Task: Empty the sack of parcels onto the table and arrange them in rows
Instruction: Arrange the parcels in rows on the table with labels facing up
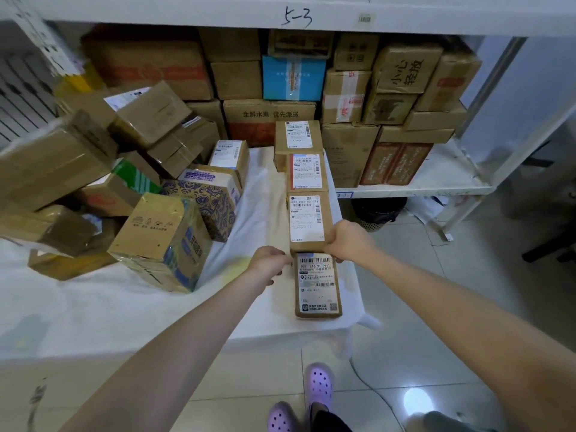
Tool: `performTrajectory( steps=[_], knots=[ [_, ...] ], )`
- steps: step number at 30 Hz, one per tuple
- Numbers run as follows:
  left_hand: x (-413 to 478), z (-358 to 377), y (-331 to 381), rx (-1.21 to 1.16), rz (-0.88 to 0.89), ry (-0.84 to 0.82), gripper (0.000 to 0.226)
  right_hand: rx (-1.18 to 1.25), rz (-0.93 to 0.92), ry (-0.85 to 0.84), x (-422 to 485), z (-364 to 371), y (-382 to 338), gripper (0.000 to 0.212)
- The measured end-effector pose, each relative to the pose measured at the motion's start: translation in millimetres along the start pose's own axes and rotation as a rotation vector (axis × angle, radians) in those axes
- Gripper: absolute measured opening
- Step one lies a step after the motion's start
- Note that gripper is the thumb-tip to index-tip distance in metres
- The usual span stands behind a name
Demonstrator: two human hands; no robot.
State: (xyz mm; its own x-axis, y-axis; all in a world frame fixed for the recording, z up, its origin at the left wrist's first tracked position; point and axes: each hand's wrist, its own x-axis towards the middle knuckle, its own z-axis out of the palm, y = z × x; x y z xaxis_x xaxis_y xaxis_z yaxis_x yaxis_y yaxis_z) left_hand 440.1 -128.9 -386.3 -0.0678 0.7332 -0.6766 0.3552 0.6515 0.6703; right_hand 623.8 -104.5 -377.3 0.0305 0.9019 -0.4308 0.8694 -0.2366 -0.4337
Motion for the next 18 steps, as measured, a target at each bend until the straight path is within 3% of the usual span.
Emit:
performTrajectory(
  steps=[6, 18],
  knots=[
    [-8.5, -46.8, 29.1, 0.013, 0.128, 0.094, 0.011, 0.038, -0.12, 0.055, 1.0, -7.8, -43.7, 0.006],
    [-15.4, -145.7, 76.1, -0.031, 0.341, 0.272, 0.009, 0.11, -0.214, -0.004, 38.2, -2.0, -131.9, 0.011]
  ],
)
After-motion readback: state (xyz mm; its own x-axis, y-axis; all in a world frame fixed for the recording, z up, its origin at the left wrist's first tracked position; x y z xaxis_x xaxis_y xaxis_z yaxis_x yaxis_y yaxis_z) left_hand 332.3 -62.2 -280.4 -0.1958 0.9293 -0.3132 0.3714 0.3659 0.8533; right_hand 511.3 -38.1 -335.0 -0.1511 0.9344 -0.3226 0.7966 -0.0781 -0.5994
